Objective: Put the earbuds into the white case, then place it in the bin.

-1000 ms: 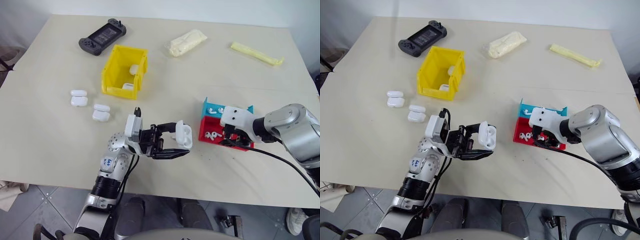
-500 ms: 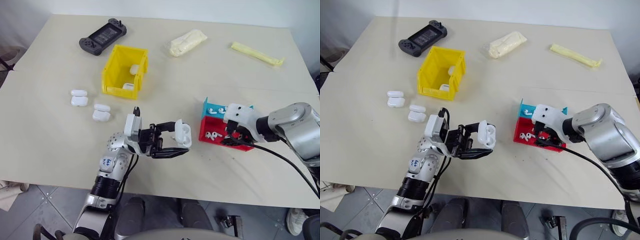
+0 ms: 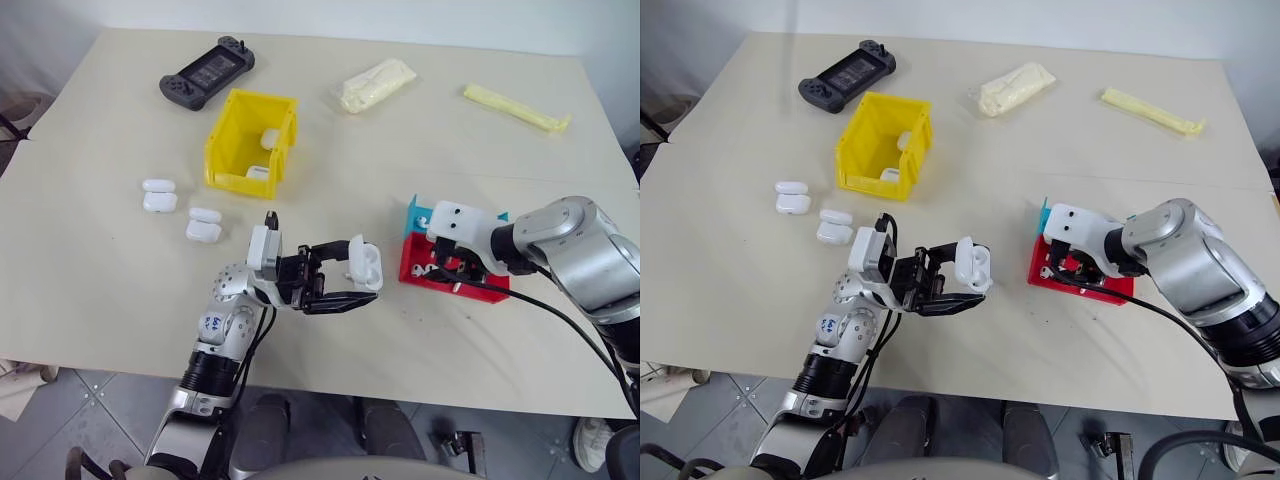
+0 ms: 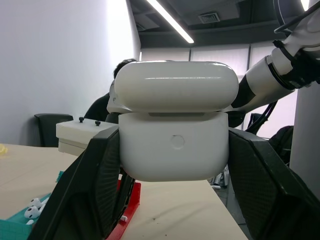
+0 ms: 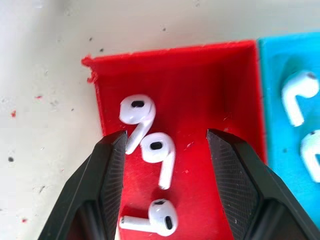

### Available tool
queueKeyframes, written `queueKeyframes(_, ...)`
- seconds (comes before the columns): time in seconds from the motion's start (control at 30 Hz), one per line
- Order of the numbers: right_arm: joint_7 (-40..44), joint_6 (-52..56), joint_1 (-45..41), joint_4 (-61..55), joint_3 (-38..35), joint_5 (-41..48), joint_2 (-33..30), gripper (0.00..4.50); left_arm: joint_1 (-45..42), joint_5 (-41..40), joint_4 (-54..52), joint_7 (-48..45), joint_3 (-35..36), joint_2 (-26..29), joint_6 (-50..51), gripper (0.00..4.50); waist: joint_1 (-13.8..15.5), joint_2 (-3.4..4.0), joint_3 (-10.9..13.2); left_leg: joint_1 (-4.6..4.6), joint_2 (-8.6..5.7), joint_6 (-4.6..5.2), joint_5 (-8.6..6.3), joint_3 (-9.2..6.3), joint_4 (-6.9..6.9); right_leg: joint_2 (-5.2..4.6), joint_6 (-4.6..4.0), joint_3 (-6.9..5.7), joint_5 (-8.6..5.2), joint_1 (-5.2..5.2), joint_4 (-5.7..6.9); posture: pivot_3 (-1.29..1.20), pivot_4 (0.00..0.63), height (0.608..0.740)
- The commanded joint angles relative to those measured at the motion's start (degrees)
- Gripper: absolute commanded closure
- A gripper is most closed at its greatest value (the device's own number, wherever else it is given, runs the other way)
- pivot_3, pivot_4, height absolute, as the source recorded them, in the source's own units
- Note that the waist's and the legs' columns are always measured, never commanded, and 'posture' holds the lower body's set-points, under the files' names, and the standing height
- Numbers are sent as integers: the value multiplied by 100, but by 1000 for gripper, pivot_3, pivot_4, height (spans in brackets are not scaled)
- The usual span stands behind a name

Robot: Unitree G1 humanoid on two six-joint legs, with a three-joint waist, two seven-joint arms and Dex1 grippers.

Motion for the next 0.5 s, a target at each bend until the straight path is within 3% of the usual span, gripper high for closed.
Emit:
queueKeyframes(0.03,77,-97,-93,-49,-24,-21,-2,1860,-3,-7,-257,59,13,-7,-32,1709,-4,0,0,0,0,0,0,0,0,0,0,0,0,-1,0,0,150,740)
queueKeyframes(0.5,284,-102,-181,99,-201,41,-128,1860,4,-30,-315,125,-8,4,0,1709,-2,0,0,0,0,0,0,0,-1,0,0,0,0,-1,0,0,150,740)
